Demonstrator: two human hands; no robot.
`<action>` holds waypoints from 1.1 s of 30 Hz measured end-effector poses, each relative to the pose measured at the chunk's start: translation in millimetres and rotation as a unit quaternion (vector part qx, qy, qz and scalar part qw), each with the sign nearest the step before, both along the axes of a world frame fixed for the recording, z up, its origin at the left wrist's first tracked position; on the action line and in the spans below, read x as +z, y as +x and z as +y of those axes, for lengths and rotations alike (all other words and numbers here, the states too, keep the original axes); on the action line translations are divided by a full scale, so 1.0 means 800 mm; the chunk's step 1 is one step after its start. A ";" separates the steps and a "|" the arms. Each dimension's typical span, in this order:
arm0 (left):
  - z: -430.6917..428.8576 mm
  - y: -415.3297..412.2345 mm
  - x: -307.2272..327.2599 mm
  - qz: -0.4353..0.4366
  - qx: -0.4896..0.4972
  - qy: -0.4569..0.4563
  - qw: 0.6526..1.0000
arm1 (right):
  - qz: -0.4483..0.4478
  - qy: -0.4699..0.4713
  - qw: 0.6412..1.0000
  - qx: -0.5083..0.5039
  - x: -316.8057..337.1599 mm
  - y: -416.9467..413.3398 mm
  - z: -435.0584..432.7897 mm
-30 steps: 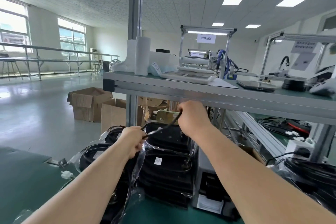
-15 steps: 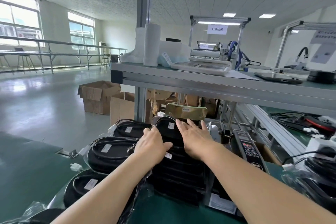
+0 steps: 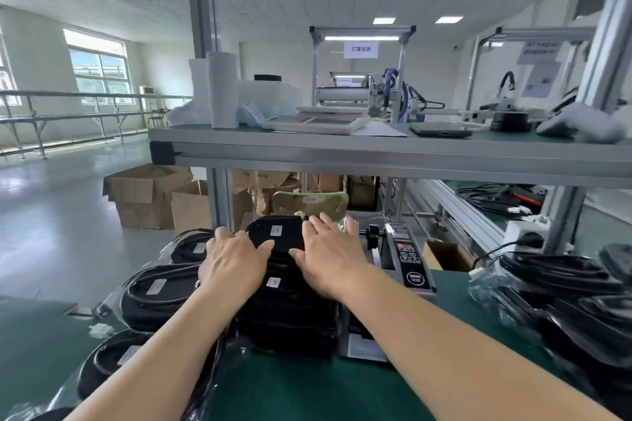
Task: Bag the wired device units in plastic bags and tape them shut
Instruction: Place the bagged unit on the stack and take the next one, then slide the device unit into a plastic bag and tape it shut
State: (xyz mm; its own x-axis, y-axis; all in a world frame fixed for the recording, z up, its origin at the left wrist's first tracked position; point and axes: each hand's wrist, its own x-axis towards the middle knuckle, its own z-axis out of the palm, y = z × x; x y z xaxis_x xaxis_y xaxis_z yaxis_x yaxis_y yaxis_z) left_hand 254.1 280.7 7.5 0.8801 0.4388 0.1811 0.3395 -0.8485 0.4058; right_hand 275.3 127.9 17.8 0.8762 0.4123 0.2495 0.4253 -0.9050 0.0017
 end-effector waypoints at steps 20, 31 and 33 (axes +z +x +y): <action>-0.389 -0.214 -0.113 -0.052 -0.446 -0.222 0.865 | -0.019 0.381 0.886 -0.263 -0.129 -0.365 -0.392; -0.530 -0.171 -0.117 0.045 -0.527 0.093 0.844 | 0.011 0.278 0.873 -0.400 -0.157 -0.267 -0.517; -0.540 -0.169 -0.122 0.066 -0.519 0.115 0.844 | 0.024 0.242 0.894 -0.377 -0.167 -0.253 -0.515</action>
State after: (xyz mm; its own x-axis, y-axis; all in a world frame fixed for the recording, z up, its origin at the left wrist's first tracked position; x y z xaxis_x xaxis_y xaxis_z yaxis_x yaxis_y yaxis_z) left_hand 118.9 -151.6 -90.0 0.7876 -0.6157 0.0260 -0.6068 -0.7674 0.2070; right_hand 73.1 -284.3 -115.5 0.8744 -0.4452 0.1930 -0.3161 -0.8244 -0.4696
